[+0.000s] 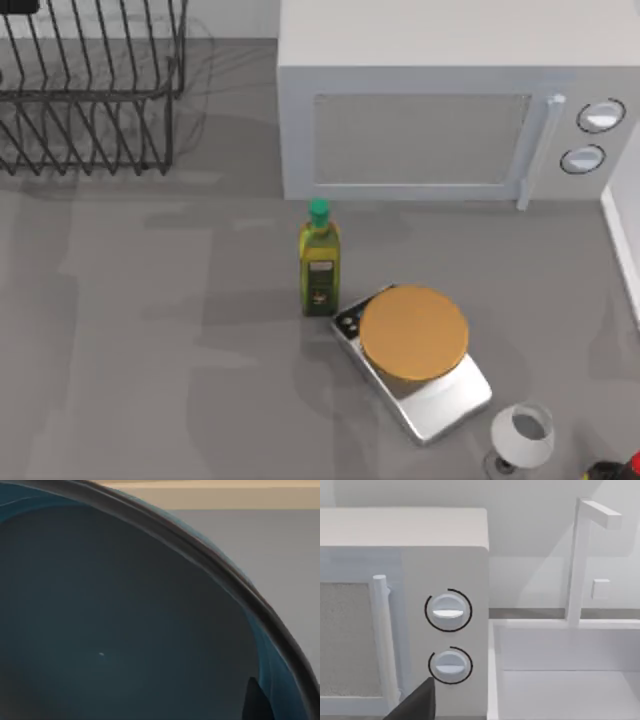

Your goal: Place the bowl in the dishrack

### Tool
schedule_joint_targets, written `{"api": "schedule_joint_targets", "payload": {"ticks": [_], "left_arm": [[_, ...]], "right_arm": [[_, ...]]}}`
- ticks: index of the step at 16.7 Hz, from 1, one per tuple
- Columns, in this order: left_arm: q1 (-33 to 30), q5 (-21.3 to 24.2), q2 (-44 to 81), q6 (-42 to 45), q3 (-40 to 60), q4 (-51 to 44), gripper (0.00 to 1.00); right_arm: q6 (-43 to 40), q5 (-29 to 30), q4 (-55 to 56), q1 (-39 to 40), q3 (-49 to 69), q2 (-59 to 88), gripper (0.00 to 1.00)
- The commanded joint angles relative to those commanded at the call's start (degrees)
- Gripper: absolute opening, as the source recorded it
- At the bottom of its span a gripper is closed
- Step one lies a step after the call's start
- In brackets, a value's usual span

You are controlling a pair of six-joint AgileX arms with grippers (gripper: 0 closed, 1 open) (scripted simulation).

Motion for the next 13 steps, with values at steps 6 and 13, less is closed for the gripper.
{"api": "schedule_joint_targets", "payload": {"ticks": [6, 13], "left_arm": [[-0.52, -0.46, 2.60, -0.12, -1.18, 3.27, 0.00], [-0.52, -0.46, 2.60, -0.12, -1.18, 3.27, 0.45]], "right_arm": [[0.00, 0.00, 0.00, 0.00, 0.00, 0.00, 1.00], [0.00, 0.00, 0.00, 0.00, 0.00, 0.00, 1.00]]}}
